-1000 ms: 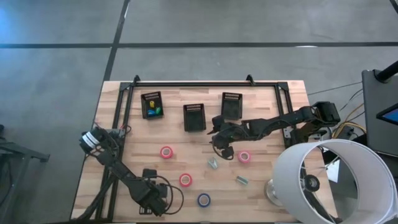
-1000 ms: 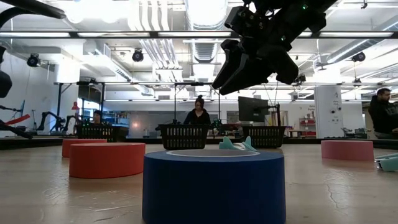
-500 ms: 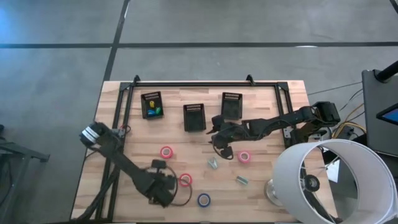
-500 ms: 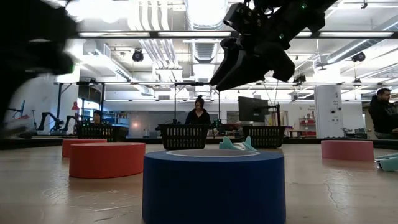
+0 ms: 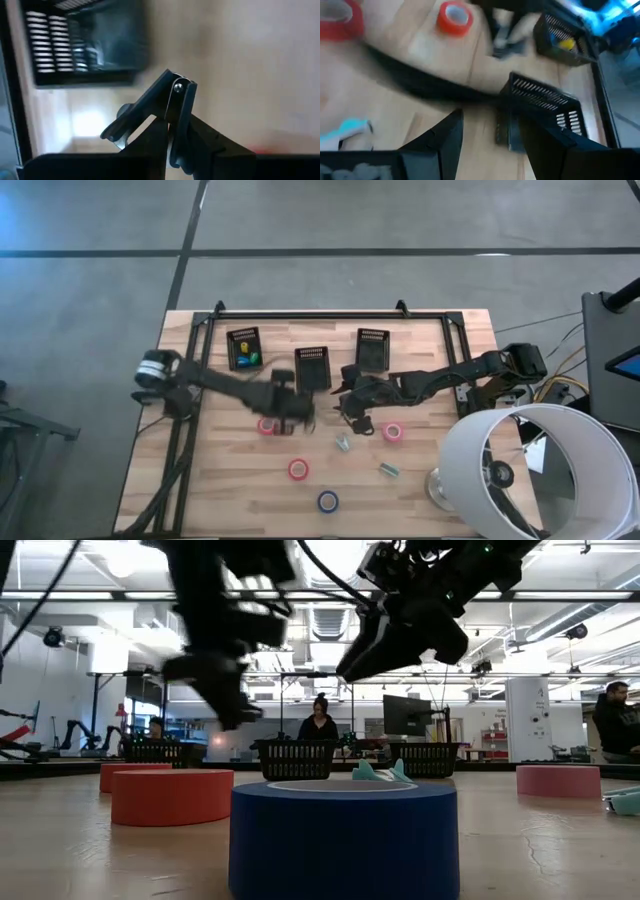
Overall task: Pick and place Stapler, Stapler remover, tape
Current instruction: Put the black staple remover into the middle black bin
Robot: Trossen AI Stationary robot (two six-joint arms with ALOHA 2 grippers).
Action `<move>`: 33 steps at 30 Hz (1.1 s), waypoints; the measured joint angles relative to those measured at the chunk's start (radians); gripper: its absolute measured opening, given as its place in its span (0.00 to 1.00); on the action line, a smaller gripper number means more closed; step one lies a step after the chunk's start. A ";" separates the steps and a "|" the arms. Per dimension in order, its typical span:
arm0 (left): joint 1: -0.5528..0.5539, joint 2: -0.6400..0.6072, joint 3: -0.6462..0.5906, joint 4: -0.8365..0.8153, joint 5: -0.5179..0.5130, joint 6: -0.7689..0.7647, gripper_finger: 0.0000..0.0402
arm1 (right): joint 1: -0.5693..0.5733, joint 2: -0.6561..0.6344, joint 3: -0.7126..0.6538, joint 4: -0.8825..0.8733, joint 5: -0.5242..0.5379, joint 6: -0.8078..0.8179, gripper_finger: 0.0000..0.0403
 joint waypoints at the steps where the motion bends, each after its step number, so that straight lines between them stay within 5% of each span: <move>1: 0.036 0.000 0.000 0.024 0.000 0.028 0.15 | 0.000 -0.006 0.004 -0.033 0.007 -0.001 0.46; 11: 0.275 0.000 -0.009 0.293 0.096 0.267 0.15 | 0.002 -0.081 0.058 -0.433 0.046 0.328 0.46; 20: 0.358 0.000 -0.049 0.391 0.157 0.254 0.17 | 0.002 -0.077 0.043 -0.457 0.037 0.413 0.46; 27: 0.374 0.000 -0.108 0.512 0.158 0.263 0.18 | 0.011 -0.077 0.036 -0.456 -0.112 0.522 0.46; 33: 0.375 0.001 -0.130 0.570 0.157 0.278 0.23 | 0.032 -0.077 0.006 -0.443 -0.126 0.650 0.46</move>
